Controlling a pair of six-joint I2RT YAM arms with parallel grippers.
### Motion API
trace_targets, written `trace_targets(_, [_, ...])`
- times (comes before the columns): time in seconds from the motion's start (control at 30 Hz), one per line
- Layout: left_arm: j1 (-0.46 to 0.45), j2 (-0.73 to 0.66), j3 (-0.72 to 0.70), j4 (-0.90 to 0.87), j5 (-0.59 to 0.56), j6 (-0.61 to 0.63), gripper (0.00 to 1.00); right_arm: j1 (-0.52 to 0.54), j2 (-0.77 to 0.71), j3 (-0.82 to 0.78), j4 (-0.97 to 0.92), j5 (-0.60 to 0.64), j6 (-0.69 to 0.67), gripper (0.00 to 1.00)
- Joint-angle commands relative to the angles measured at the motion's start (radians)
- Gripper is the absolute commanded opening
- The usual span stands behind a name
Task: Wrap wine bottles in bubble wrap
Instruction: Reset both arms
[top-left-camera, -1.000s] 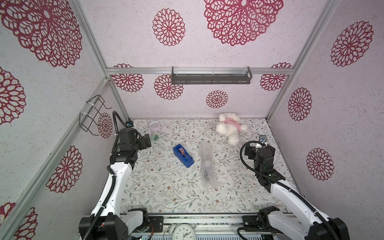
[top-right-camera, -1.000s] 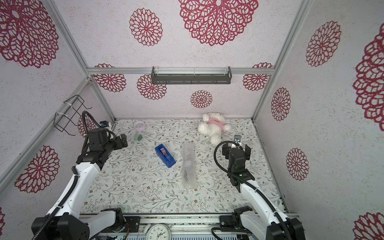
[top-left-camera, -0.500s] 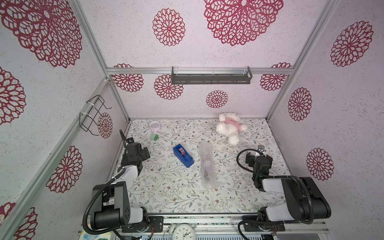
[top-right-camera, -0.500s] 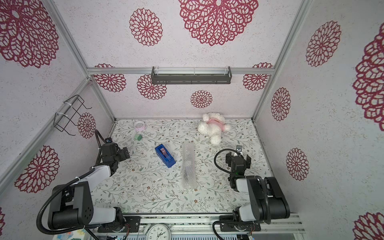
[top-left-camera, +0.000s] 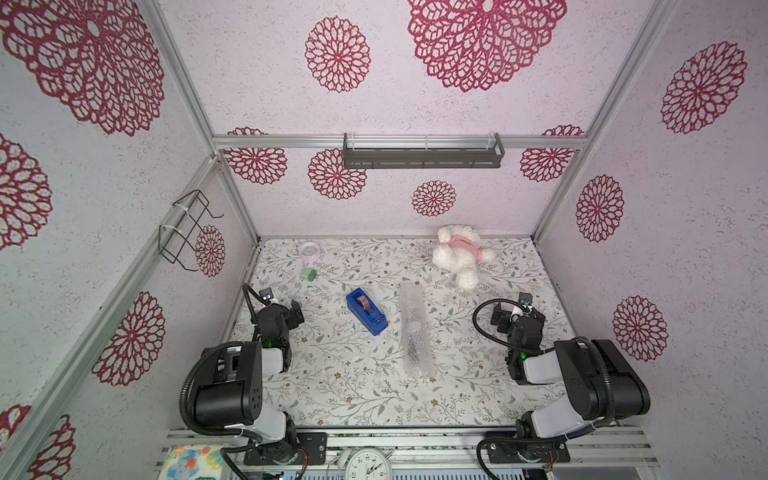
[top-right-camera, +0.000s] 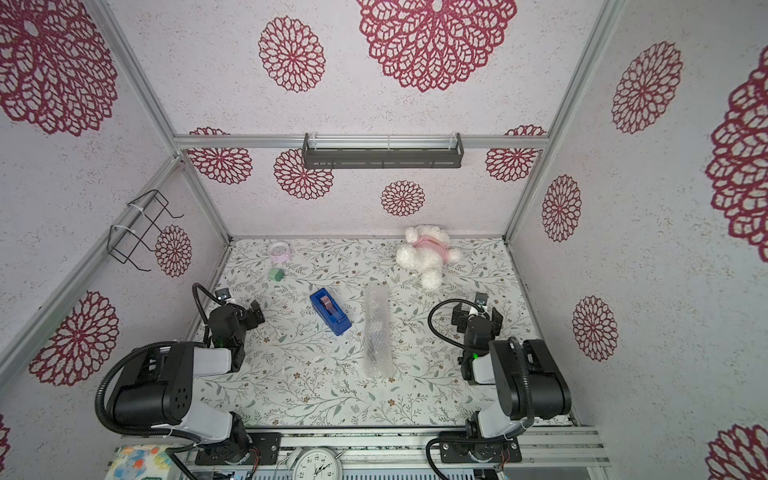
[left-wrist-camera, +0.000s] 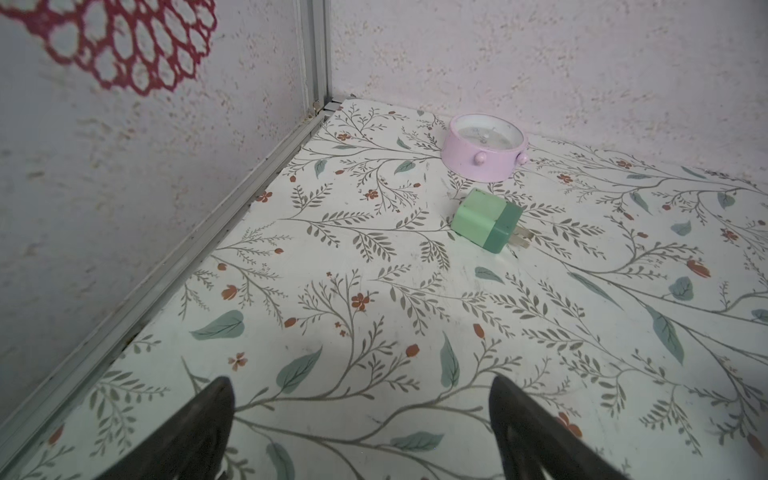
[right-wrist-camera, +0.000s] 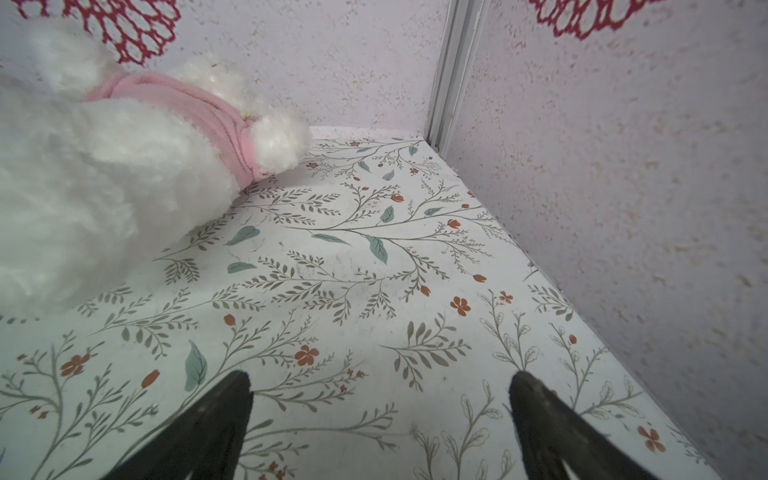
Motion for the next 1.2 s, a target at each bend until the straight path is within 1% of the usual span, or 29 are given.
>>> trace_targets(0.0, [-0.009,-0.004,0.043,0.059,-0.006,0.018,0.97,-0.005,-0.01,0.011,0.042,-0.008,0.022,0.99])
trace_targets(0.03, [-0.008,-0.011,0.05,0.029,-0.008,0.014,0.97,-0.005,-0.01,0.01,0.044,-0.008,0.022,0.99])
trace_targets(0.13, [-0.009,-0.006,0.047,0.049,-0.009,0.016,0.97,-0.005,-0.01,0.01,0.043,-0.007,0.022,0.99])
trace_targets(1.17, [-0.017,-0.009,0.049,0.037,-0.022,0.026,0.97,-0.006,-0.01,0.011,0.04,-0.012,0.02,0.99])
